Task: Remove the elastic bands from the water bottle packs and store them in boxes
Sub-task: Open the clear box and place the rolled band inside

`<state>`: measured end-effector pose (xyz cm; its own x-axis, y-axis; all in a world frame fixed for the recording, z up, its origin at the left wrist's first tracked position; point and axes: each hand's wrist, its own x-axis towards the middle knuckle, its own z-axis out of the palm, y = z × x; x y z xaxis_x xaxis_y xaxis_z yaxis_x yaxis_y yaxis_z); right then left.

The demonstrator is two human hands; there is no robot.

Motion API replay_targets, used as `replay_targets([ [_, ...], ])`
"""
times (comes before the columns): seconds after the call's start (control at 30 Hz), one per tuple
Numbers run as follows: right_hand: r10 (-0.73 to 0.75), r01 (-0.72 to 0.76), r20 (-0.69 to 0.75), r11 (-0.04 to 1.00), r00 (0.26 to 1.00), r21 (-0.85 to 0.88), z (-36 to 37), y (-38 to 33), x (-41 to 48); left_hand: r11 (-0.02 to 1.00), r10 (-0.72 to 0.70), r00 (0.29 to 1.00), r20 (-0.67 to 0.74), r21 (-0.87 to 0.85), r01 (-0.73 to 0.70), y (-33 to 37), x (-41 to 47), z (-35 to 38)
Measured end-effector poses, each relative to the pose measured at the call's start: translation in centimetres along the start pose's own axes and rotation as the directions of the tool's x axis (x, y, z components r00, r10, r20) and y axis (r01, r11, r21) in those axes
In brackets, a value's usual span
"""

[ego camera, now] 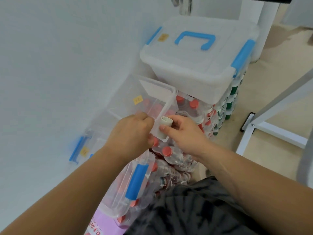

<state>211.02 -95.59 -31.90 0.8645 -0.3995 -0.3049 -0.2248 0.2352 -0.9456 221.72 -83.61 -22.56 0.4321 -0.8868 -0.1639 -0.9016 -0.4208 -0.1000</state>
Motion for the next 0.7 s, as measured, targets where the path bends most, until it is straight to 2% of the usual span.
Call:
replay_targets([
  [0.27,-0.041,0.041,-0.004,0.999,0.999,-0.023,0.2,0.5,0.1,0.999,0.049,0.992,-0.112,0.001,-0.049,-0.6,-0.9,1.0],
  [0.6,-0.046,0.046,-0.017,0.999,0.999,0.006,0.3,0.3,-0.1,0.983,0.041,0.96,-0.278,-0.162,-0.089,-1.0,-0.9,0.2],
  [0.7,-0.153,0.145,-0.102,0.986,0.983,-0.087,0.5,-0.2,-0.5,0.977,0.028,0.949,-0.313,-0.191,-0.092,-0.8,-1.1,0.0],
])
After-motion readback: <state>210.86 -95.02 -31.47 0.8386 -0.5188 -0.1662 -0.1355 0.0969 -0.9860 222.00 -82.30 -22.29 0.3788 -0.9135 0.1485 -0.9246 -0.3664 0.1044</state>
